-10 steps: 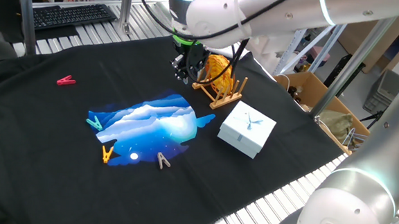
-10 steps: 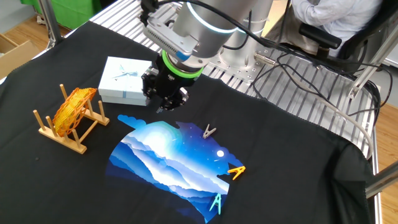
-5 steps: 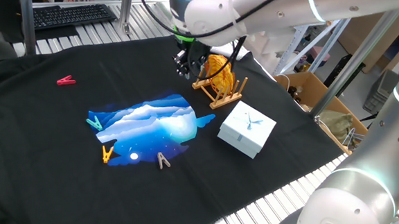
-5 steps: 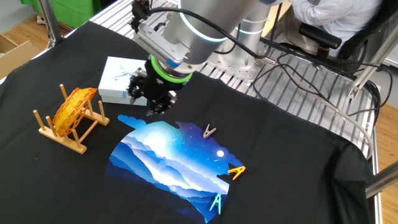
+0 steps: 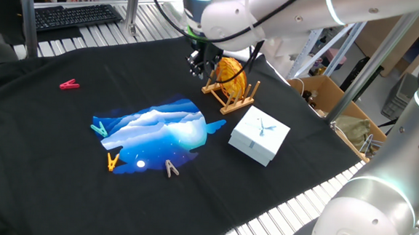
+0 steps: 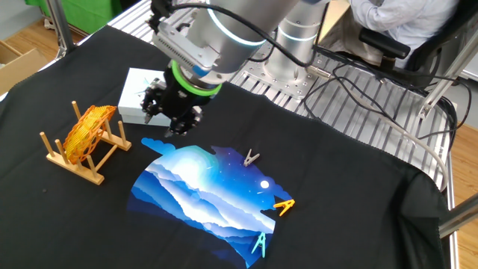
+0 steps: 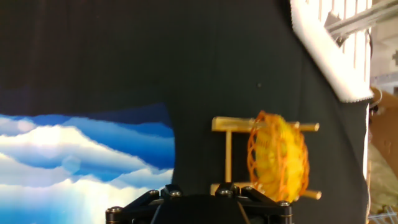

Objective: Take the dish off the dish rack

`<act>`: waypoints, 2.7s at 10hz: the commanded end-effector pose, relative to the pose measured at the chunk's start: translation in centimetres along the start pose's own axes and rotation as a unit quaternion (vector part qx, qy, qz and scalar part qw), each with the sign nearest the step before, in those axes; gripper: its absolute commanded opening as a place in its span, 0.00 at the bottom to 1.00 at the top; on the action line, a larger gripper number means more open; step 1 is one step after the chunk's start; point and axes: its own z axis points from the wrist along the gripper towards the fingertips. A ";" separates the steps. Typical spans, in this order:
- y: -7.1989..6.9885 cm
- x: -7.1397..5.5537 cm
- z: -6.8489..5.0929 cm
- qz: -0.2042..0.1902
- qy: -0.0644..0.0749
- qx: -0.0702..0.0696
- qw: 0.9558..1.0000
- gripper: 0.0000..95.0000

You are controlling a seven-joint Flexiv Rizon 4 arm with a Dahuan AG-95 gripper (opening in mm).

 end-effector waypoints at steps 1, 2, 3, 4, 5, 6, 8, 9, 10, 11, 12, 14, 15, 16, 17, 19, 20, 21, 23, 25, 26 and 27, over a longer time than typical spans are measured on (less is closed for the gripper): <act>-0.4 -0.5 0.3 -0.002 0.003 0.001 1.000 0.40; -0.8 -0.8 0.7 -0.004 0.004 0.001 1.000 0.40; -1.1 -1.1 0.9 -0.006 0.004 0.003 1.000 0.40; -1.0 -1.2 1.1 -0.002 0.004 0.005 1.000 0.40; -1.1 -1.2 1.6 -0.006 -0.002 0.014 1.000 0.40; -1.2 -1.2 1.9 -0.009 -0.004 0.017 1.000 0.40; -1.2 -1.2 1.9 -0.011 0.004 0.015 1.000 0.20; -1.2 -1.2 1.9 -0.011 0.007 0.013 1.000 0.20; -1.2 -1.2 1.9 -0.012 0.008 0.012 1.000 0.20; -1.2 -1.2 2.0 -0.013 0.009 0.010 1.000 0.20; -1.2 -1.2 2.0 -0.011 0.009 0.007 1.000 0.20; -1.2 -1.2 2.0 -0.012 0.012 0.006 1.000 0.20; -1.2 -1.1 2.1 -0.012 0.014 0.005 1.000 0.00; -1.3 -1.1 2.1 -0.015 0.017 0.001 1.000 0.00; -1.3 -1.1 2.1 -0.019 0.017 0.000 1.000 0.00; -1.3 -1.1 2.1 -0.020 0.015 -0.011 1.000 0.00; -1.3 -1.1 2.1 -0.019 0.019 -0.019 0.999 0.00; -1.3 -1.1 2.1 -0.011 0.028 -0.029 0.999 0.00; -1.3 -1.1 2.1 0.001 0.043 -0.051 0.998 0.00; -1.3 -1.1 2.1 0.004 0.050 -0.044 0.998 0.00; -1.3 -1.1 2.1 0.007 0.049 -0.046 0.998 0.00; -1.3 -1.1 2.1 0.009 0.048 -0.046 0.998 0.00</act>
